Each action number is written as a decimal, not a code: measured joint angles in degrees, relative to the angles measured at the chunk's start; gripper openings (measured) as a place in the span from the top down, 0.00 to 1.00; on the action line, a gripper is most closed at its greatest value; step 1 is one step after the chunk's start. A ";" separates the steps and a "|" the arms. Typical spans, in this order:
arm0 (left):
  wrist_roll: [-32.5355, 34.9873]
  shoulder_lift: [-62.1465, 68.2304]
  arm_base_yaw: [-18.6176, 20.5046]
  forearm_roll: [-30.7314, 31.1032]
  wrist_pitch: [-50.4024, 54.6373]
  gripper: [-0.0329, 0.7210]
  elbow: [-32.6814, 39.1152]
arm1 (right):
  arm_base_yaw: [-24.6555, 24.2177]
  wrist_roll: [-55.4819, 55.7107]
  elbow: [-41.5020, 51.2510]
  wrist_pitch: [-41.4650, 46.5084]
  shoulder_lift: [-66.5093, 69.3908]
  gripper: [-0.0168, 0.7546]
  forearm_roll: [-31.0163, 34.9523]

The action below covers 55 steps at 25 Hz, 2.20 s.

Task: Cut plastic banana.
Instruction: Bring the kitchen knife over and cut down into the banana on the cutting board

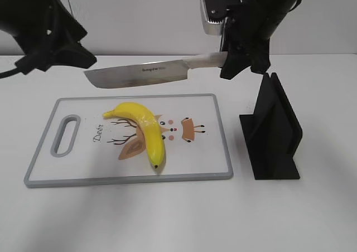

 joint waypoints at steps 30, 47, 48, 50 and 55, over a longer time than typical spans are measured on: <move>1.76 17.40 -1.22 0.36 -7.71 0.92 -2.13 | 0.00 -5.74 -1.20 -4.87 5.96 0.76 6.81; 0.96 27.54 -0.87 -1.45 -7.72 0.91 -4.08 | -0.61 -5.74 -2.51 -5.17 15.14 0.76 7.34; 0.83 26.96 -0.93 -1.30 -7.87 0.91 -3.75 | -0.50 -5.74 -2.32 -5.17 14.49 0.76 7.34; 0.49 25.63 -1.11 -0.43 -8.09 0.91 -3.11 | -0.16 -5.74 -1.85 -5.13 13.09 0.76 7.06; 0.07 17.33 -1.39 0.99 -6.23 0.92 -2.53 | -0.09 -5.29 -1.57 -2.76 6.20 0.76 7.03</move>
